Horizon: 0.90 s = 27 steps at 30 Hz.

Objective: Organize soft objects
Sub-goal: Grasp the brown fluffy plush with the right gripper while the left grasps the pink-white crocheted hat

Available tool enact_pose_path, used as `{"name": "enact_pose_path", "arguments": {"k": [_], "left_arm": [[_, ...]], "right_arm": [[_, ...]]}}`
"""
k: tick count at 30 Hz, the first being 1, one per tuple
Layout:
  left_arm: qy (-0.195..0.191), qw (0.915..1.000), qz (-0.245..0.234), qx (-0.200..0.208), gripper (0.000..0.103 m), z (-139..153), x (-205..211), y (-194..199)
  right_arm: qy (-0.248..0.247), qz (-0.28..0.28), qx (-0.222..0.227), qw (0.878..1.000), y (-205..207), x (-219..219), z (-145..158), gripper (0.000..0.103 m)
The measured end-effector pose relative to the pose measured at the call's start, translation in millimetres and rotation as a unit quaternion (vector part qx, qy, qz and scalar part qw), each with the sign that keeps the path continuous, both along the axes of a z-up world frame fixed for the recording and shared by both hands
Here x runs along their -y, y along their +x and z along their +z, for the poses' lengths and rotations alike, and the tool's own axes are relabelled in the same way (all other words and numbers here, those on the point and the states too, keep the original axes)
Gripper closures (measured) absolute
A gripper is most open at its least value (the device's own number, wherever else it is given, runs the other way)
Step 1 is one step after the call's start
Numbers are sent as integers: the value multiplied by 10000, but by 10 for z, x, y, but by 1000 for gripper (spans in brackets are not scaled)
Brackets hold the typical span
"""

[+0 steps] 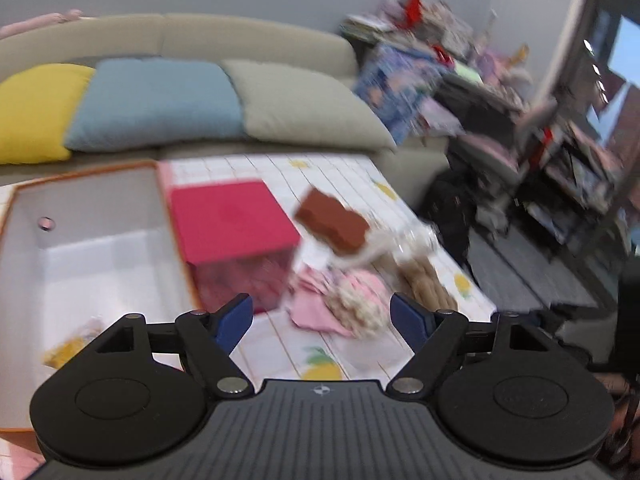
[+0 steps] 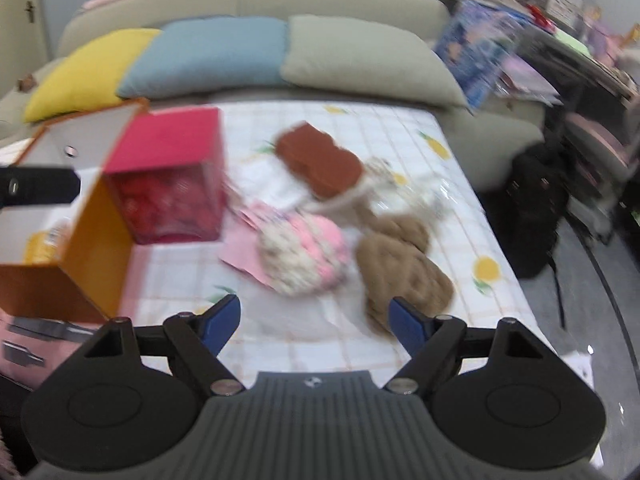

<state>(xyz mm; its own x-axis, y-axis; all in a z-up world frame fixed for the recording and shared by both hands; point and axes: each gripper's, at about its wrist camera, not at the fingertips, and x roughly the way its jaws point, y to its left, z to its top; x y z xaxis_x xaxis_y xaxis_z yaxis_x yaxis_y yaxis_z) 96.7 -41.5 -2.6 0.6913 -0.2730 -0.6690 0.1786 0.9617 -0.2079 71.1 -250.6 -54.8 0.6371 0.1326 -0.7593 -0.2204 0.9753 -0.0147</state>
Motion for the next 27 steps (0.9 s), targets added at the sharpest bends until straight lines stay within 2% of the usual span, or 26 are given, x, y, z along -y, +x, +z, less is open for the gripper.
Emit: {"name": "enact_pose_path", "arguments": {"k": [5,11,17,21,23,27], "left_arm": [[144,9990,-303,-302,15,-243,260,136],[204,9978,-613,-127,16,-332,463,363],[262,9971,-693,-182,16,-571,632,683],[378,9967,-603,-404,16,-793,700,900],[419,9963,-608,-447,16,-898,735,989],[634,9937,-796,-463,20,-1095,819,1100]], "right_arm": [[29,-278,-109,9995,48,202,-98,23],[-223,-608,-79,9979,325,381,-241,23],[-6,-876,-419,9953,723,517,-501,23],[294,-1118,-729,9906,897,590,-709,23],[480,-1217,-930,9870,969,638,-803,29],[663,-1375,-1073,9824,1035,671,-903,30]]}}
